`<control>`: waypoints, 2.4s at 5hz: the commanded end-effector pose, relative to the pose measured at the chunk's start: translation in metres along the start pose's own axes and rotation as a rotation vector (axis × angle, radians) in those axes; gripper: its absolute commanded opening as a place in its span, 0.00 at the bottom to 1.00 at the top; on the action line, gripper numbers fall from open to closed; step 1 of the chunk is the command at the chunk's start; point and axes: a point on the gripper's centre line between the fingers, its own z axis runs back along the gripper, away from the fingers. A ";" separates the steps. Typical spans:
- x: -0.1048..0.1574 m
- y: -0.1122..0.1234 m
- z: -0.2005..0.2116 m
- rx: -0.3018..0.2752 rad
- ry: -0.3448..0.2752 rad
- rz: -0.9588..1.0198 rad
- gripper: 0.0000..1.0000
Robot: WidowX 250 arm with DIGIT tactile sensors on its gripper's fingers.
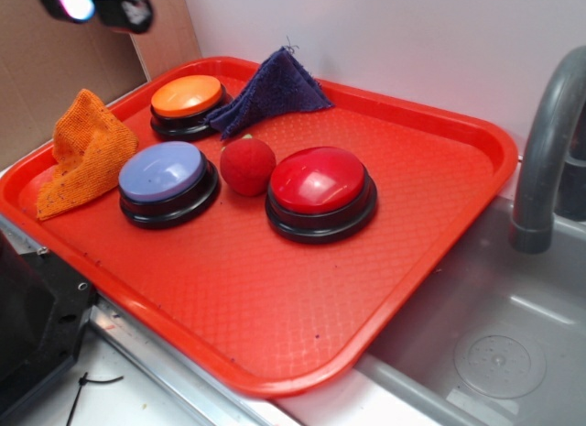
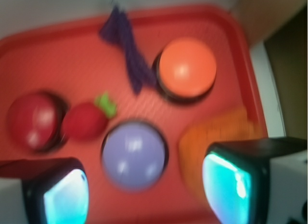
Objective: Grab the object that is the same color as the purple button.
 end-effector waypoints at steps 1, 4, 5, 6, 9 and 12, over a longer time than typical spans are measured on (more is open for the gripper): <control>0.054 0.002 -0.045 0.033 -0.159 -0.001 1.00; 0.104 -0.006 -0.094 -0.062 -0.229 -0.118 1.00; 0.114 -0.015 -0.103 -0.091 -0.229 -0.198 1.00; 0.119 -0.018 -0.111 -0.068 -0.209 -0.230 0.89; 0.109 -0.019 -0.082 -0.043 -0.102 -0.195 0.00; 0.040 -0.035 0.042 -0.062 -0.047 -0.084 0.00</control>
